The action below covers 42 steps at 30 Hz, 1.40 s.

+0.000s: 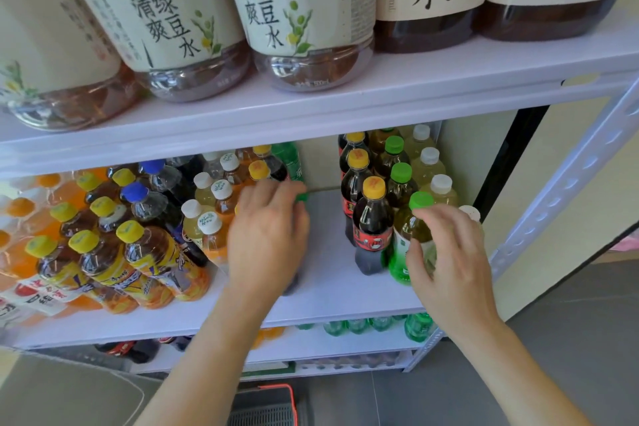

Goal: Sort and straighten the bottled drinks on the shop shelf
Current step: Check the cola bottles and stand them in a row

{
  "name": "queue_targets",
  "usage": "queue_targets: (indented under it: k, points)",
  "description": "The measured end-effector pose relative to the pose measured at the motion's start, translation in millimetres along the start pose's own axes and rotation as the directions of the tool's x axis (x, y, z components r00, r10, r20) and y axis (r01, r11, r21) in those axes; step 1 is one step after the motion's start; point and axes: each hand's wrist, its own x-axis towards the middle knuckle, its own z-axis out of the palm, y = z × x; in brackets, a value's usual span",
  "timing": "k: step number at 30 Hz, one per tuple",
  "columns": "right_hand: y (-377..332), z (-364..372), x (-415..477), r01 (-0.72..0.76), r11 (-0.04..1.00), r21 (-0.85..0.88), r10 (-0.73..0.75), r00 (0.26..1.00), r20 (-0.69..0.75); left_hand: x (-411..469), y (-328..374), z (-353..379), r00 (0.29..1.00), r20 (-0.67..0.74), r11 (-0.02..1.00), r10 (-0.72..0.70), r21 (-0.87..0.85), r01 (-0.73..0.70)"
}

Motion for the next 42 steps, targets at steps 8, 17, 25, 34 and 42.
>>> queue_targets:
  k: [8, 17, 25, 34, 42]
  points:
    - [-37, 4, -19, 0.069, 0.981, 0.180, -0.084, 0.994, 0.076, -25, -27, -22, 0.962, 0.269, 0.986, -0.039, 0.168, -0.007]
    - [-51, 18, -47, -0.516, 0.792, 0.326, 0.259, 0.768, 0.585, -49, 4, -42, 1.000, 0.010, 0.990, 0.029, -0.135, -0.028]
    - [-53, -18, -40, -0.933, -0.336, 0.125, -0.202, 0.201, 0.959, -21, -3, -98, 0.834, 0.011, 0.385, -0.552, -0.884, 0.266]
    - [-84, -50, -23, -0.921, -0.282, 0.267, -0.367, 0.361, 0.857, -26, -20, -90, 0.656, 0.218, -0.021, -0.723, -0.955, 0.295]
    - [-95, -56, -24, -0.890, -0.103, 0.444, -0.233, 0.456, 0.859, -23, -25, -88, 0.660, 0.340, -0.122, -0.670, -0.927, 0.354]
